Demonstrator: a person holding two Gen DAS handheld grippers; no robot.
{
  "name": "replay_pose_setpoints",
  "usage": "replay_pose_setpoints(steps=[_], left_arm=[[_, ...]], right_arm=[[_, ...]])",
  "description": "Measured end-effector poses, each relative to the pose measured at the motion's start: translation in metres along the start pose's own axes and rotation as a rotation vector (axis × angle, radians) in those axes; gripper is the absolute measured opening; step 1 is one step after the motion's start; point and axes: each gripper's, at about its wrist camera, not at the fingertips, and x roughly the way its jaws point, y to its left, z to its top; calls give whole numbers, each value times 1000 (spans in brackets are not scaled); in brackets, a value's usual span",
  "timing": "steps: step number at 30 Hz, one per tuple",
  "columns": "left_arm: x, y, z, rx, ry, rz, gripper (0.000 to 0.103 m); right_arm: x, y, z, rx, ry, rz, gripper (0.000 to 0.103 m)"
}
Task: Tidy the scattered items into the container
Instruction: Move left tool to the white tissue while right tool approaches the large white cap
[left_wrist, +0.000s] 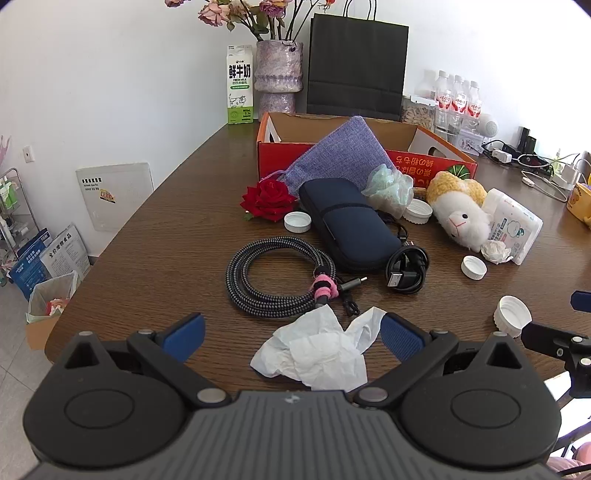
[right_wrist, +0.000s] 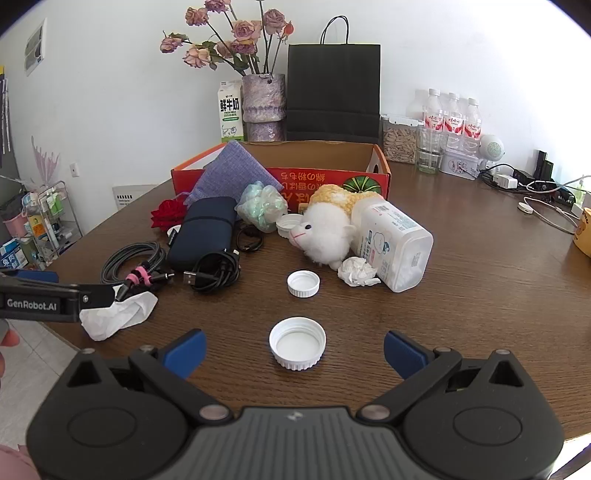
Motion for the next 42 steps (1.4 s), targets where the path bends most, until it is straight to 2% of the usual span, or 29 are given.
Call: replay_pose_setpoints(steps=[42], left_arm=[[4, -2, -5, 3, 20, 0, 103]], right_arm=[[1, 0, -3, -1, 1, -3, 103]])
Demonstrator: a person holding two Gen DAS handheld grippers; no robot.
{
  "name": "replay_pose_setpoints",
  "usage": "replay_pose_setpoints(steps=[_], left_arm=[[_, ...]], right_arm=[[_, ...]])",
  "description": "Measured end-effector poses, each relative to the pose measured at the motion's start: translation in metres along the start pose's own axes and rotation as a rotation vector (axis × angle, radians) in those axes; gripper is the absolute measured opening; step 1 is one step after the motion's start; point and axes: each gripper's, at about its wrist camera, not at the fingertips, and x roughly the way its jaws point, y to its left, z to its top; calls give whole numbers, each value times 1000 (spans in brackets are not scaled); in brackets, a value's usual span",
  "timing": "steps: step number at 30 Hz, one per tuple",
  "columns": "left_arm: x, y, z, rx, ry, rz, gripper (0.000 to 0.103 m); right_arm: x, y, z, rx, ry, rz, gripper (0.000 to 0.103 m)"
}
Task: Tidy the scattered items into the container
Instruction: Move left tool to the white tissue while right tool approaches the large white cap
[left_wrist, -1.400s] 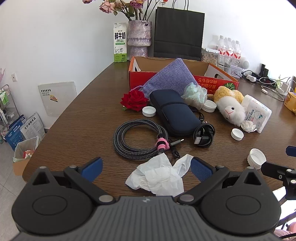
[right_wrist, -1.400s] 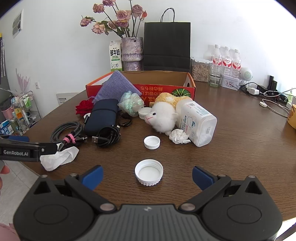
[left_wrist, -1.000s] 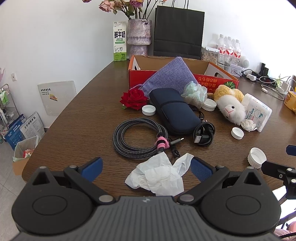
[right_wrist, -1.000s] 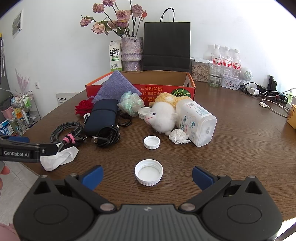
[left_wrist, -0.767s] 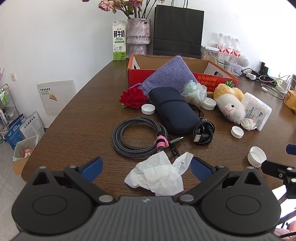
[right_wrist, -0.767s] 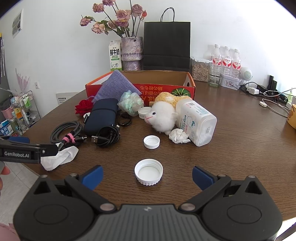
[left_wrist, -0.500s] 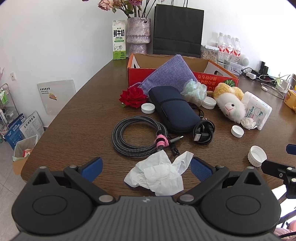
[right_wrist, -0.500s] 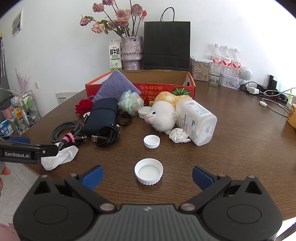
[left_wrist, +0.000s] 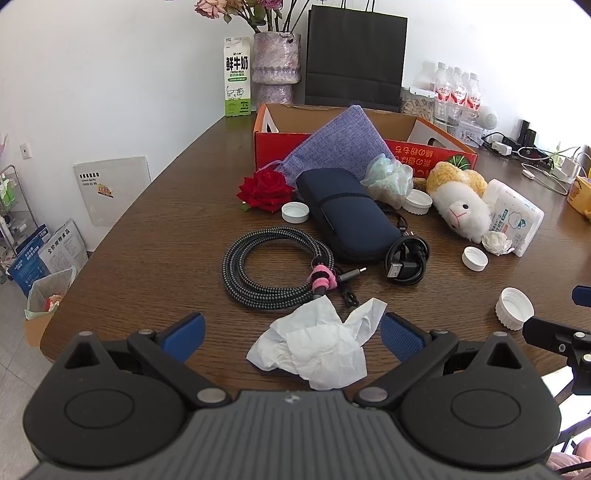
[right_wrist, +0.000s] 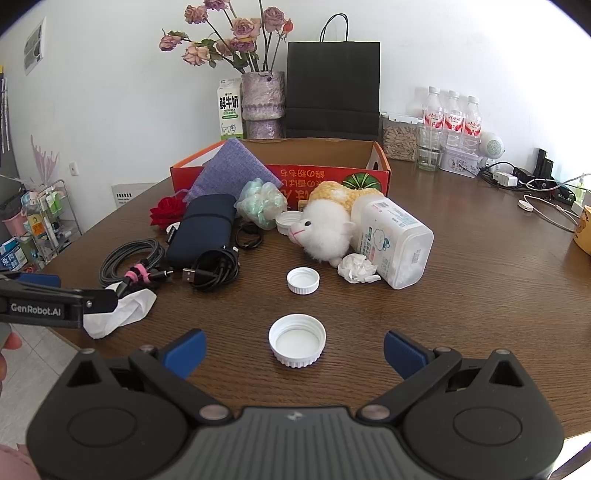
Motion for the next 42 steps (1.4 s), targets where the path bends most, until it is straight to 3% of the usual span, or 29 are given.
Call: replay_pose_setpoints(steps=[29, 42], left_arm=[[10, -1, -3, 3, 40, -1, 103], [26, -7, -5, 12, 79, -8, 103]], right_arm=[[7, 0, -3, -5, 22, -8, 101], [21, -8, -7, 12, 41, -20, 94]])
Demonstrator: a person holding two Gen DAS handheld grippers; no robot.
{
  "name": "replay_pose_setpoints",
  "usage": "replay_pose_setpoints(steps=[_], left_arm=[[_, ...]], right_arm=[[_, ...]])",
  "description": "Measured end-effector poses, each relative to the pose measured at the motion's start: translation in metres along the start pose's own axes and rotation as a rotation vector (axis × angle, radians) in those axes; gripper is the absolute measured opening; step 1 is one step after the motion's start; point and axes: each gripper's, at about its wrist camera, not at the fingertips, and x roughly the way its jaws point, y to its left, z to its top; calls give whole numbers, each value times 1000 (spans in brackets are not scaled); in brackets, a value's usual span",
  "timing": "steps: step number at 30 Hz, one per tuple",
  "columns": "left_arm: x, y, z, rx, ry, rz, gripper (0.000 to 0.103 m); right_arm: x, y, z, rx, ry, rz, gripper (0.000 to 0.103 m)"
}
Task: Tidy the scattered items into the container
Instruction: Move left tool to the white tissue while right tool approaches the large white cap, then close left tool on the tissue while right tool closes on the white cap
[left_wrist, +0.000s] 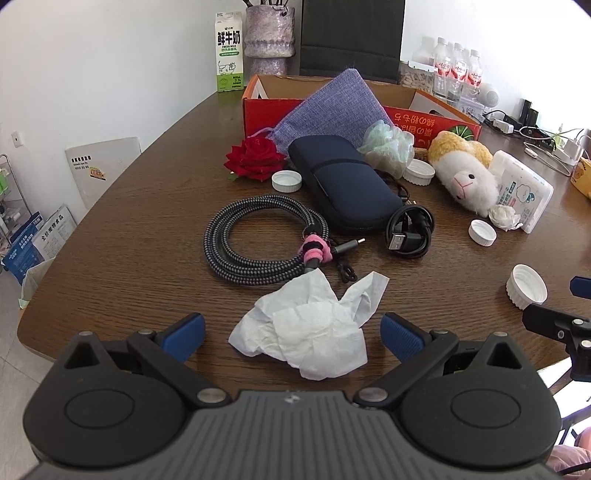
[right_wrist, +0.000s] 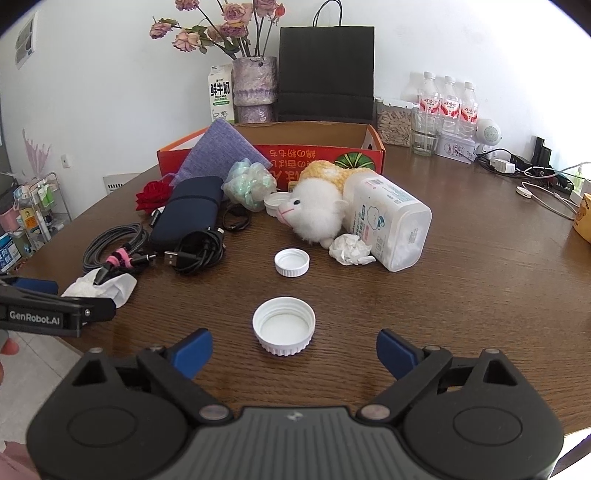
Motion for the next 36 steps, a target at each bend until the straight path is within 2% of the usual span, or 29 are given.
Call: replay_pose_setpoints(steps=[5, 9, 11, 12, 13, 14, 15, 19, 22, 36], left_arm=[[4, -3, 1, 14, -4, 11, 103], [5, -4, 0, 18, -18, 3, 101], [2, -5, 0, 23, -35, 5, 89], [0, -5, 0, 24, -46, 6, 76], [-1, -4, 0, 21, -56, 6, 61], [-3, -3, 0, 18, -64, 8, 54], [-3, -2, 0, 14, -69, 6, 45], [-5, 1, 0, 0, -79, -8, 22], [-6, 2, 0, -8, -85, -15, 19], [-26, -1, 4, 41, -177, -21, 18]], right_arm=[[7, -2, -1, 4, 2, -5, 92], [13, -3, -1, 6, 5, 5, 84], [15, -2, -1, -3, 5, 15, 73], [15, 0, -1, -12, -2, 15, 64], [15, 1, -1, -16, -7, 20, 48], [14, 1, 0, -14, -11, 32, 40], [14, 0, 0, -9, -15, 42, 38], [13, -1, 0, -1, -23, 51, 38], [11, -2, 1, 2, -38, 56, 38], [9, -4, 6, 13, -68, 60, 38]])
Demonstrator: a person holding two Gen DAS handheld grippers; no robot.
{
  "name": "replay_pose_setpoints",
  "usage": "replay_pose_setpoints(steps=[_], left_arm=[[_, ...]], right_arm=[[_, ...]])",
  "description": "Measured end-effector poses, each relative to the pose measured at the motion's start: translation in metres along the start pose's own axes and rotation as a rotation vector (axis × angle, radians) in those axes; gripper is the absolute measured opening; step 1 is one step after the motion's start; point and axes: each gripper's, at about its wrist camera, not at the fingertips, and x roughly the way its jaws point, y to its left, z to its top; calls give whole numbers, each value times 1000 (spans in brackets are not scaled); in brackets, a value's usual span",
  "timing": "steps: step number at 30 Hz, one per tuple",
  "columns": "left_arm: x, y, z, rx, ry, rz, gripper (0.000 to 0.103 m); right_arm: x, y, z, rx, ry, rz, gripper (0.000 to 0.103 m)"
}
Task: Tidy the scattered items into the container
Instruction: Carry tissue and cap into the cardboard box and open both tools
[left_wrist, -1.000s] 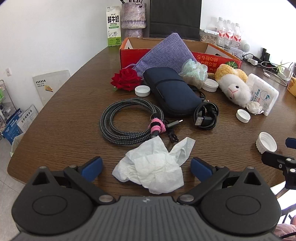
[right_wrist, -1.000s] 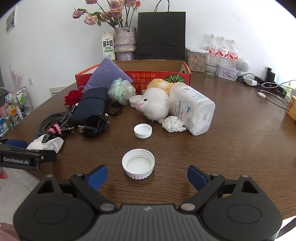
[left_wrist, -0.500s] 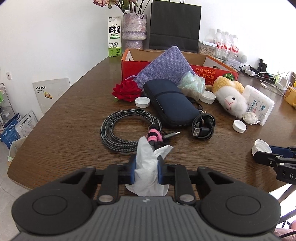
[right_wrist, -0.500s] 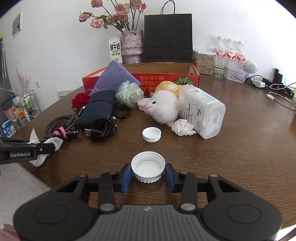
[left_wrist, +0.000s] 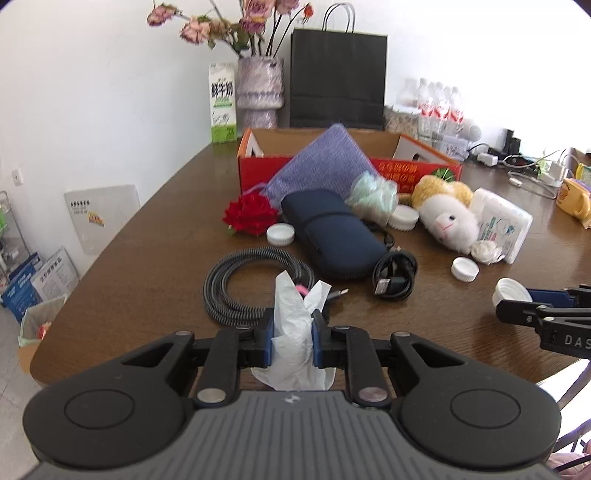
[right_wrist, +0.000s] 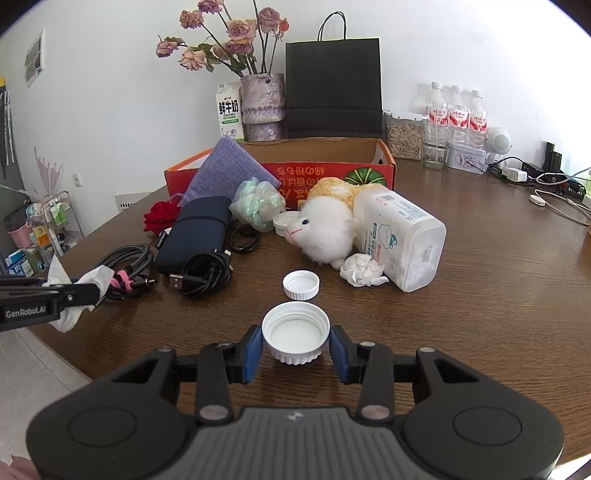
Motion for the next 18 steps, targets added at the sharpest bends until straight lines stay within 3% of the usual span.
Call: replay_pose_setpoints(steps=[7, 13, 18], left_arm=[[1, 3, 25, -10, -64, -27, 16], [8, 7, 84, -45, -207, -48, 16], [35, 2, 138, -82, -295, -49, 17]], right_arm=[[0, 4, 22, -24, -77, 9, 38], [13, 4, 74, -38, -206, 21, 38], [46, -1, 127, -1, -276, 24, 38]])
